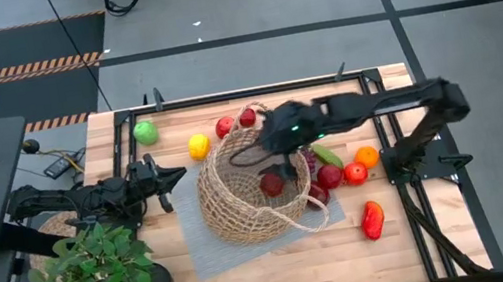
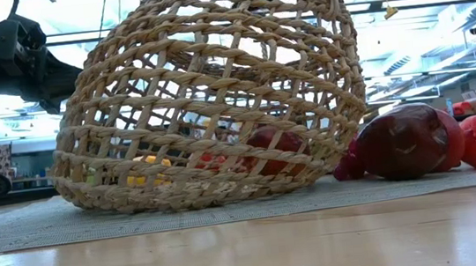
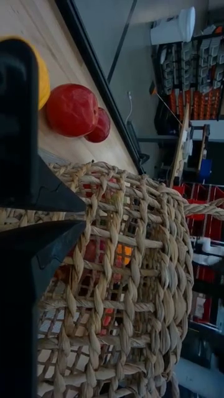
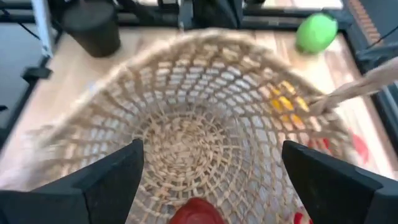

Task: Build produce basket
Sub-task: Put the peach into the basket

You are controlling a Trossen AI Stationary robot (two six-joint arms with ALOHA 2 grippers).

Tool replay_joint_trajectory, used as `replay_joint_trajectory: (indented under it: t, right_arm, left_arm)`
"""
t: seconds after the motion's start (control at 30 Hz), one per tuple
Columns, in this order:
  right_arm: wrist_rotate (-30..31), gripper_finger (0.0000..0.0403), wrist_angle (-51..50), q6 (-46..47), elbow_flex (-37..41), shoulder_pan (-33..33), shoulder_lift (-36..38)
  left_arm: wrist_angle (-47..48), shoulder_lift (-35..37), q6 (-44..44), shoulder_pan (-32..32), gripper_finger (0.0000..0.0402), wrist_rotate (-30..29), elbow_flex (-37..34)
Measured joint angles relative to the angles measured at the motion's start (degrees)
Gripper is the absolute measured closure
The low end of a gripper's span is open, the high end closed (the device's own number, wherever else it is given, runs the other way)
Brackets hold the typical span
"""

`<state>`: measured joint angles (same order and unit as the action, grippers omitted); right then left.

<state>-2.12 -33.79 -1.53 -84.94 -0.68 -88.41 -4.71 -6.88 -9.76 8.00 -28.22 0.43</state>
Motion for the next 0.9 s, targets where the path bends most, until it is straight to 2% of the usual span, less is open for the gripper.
replay_joint_trajectory:
  t: [0.1, 0.23, 0.33, 0.5, 0.63, 0.9]
  right_arm:
    - [1.07, 0.0023, -1.90, 1.60, -0.01, 0.37, 4.71]
    - [7.09, 0.0027, -8.30, 2.42, 0.01, 0.28, 9.25]
    - [8.62, 0.0030, -10.50, 2.90, 1.12, -1.62, 12.13]
    - [8.14, 0.0036, -6.77, 3.50, 8.99, -7.71, 16.19]
    - [4.12, 0.0039, -2.86, 5.12, 14.70, -13.82, 18.62]
    - [0.01, 0.0039, -1.54, 8.97, 20.03, -25.93, 17.65]
  left_arm:
    - [0.00, 0.01, 0.02, 0.01, 0.0363, -0.01, 0.00]
    - [0.00, -0.01, 0.01, 0.00, 0.0368, 0.01, 0.00]
    - [0.00, -0.01, 0.02, 0.00, 0.0369, 0.01, 0.00]
    - [0.00, -0.01, 0.00, 0.00, 0.0362, -0.01, 0.00]
    - [0.00, -0.01, 0.00, -0.01, 0.0362, -0.01, 0.00]
    - [0.00, -0.01, 0.00, 0.00, 0.0369, 0.01, 0.00]
